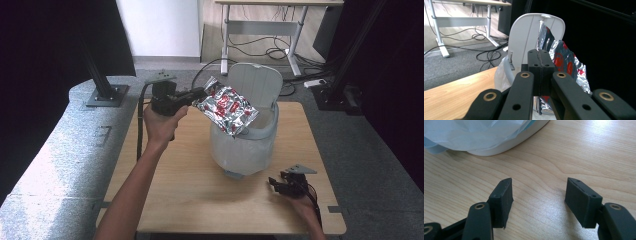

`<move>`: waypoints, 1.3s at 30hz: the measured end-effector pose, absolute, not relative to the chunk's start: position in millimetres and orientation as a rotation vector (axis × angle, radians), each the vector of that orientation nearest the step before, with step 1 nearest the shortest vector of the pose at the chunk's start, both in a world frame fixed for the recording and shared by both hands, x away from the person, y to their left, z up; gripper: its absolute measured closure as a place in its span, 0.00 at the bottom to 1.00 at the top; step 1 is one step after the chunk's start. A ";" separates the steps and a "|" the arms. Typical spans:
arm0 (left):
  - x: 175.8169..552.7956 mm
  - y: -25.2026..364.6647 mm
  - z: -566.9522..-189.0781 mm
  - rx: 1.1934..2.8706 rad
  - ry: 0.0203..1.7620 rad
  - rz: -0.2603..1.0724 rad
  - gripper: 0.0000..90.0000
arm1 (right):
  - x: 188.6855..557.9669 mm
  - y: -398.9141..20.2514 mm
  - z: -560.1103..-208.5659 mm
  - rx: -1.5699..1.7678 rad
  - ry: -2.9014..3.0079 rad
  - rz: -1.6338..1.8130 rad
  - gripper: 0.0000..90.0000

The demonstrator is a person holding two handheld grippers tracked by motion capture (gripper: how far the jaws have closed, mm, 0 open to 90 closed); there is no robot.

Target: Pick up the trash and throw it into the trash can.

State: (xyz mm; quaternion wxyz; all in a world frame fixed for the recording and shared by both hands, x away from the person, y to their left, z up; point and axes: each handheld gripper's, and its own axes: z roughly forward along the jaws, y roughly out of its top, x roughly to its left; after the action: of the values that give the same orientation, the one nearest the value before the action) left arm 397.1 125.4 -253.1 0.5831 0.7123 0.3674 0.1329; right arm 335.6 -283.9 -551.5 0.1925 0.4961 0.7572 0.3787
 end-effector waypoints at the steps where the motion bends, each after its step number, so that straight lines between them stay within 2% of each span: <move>1: 399.2 124.4 -253.7 1.661 0.860 0.307 1.00 | 335.8 -283.9 -551.5 1.392 2.125 1.064 0.42; 25: 441.1 91.3 -266.3 1.631 0.896 0.230 1.00 | 336.3 -283.6 -551.6 1.387 2.130 1.067 0.42; 39: 452.3 77.8 -268.4 1.630 0.910 0.243 1.00 | 335.6 -282.1 -551.6 1.375 2.133 1.053 0.42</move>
State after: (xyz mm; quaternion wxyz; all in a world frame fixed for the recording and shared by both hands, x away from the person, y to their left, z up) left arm 452.3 77.8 -268.4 0.5888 0.6998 0.3907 0.1042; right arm 335.6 -282.1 -551.6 0.1956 0.4907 0.7613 0.3759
